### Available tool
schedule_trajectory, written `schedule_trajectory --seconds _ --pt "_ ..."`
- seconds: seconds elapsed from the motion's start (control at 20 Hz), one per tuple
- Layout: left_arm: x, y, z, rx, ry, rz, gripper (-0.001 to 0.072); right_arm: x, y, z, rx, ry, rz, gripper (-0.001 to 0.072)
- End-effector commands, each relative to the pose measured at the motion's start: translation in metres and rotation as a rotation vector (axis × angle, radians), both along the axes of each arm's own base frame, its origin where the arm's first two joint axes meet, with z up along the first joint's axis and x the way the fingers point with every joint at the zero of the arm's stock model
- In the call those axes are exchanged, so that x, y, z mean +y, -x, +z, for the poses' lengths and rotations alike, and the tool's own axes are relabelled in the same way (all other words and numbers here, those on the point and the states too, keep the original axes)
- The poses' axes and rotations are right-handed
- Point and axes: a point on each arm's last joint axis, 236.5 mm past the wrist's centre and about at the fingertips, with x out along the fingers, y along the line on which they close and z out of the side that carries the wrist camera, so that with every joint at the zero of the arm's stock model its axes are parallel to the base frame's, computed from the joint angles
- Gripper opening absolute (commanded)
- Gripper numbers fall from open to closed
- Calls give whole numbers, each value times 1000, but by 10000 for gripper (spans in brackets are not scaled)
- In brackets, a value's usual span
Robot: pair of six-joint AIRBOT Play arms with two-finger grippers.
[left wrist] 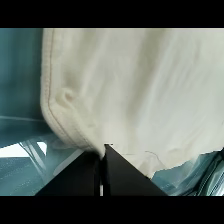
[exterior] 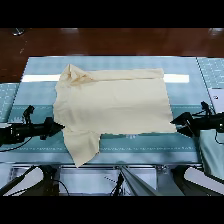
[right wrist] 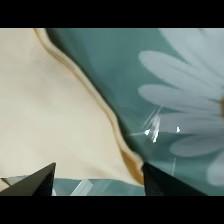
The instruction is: Fold the shirts.
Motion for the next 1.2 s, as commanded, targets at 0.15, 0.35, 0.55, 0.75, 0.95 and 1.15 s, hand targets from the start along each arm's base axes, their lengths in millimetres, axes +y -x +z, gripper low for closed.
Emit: schedule_trajectory --seconds 0.15,0.35,0.55,0.75,0.95,1.15 --pt "0 0 0 0 0 1 21 41 -36 -6 -96 28 58 492" --pt "2 -3 1 -1 -3 12 21 70 -51 29 -184 -63 164 26" --pt "3 -78 98 -255 127 57 19 69 -123 145 -492 -56 176 26" --pt "17 -160 320 -835 54 120 18 53 -178 339 -938 126 206 26" --pt "19 -128 503 -1237 -254 130 18 64 -138 507 -1321 301 227 26" --pt "40 -43 584 -1363 -751 203 18 84 -50 565 -1490 478 278 26"
